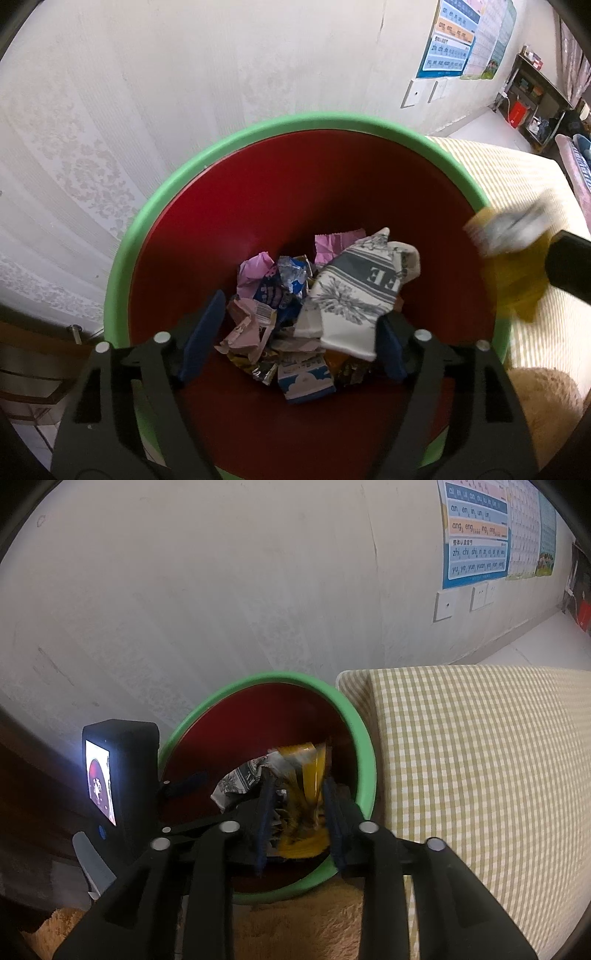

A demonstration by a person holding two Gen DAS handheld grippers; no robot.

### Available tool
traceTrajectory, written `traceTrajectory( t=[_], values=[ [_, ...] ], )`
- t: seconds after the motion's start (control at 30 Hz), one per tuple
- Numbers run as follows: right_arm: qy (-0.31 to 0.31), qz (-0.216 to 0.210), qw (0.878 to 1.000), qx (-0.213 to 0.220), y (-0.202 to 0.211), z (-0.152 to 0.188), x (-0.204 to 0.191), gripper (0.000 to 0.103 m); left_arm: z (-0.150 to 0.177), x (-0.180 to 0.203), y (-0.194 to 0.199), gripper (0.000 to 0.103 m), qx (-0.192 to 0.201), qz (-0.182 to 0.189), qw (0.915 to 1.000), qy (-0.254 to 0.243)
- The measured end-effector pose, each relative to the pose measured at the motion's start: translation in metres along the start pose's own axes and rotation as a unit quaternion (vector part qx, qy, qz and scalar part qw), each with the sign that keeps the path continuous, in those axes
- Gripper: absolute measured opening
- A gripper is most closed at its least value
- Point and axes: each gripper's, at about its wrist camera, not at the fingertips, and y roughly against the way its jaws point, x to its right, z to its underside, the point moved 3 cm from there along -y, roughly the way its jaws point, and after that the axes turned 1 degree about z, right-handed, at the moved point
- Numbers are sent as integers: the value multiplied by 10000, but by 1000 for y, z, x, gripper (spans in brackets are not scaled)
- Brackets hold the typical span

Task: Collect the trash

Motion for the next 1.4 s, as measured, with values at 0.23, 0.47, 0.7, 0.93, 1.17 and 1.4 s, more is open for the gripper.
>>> traceTrajectory(
  t=[0.23,0.47,0.7,0.93,1.17,1.4],
  values=[
    [-61,-36,9999,127,9,-2,1,44,-2,-1,6,82,64,-68,10000,24],
    [-151,-41,9993,337,33,2,7,49,-2,4,16,89,117,-171,9998,-43],
    [-322,-2,9972,673,71,9,25,54,-2,20,43,89,337,-175,9992,-132],
    [-707,213,9895,1245,129,21,73,61,-17,65,104,89,1110,237,9930,-314],
    [-584,1105,9600,2506,225,44,118,89,-29,130,195,98,2590,925,9606,-394],
    [-388,2097,9071,3628,304,78,145,96,-29,200,261,98,3644,656,9280,-407]
  ],
)
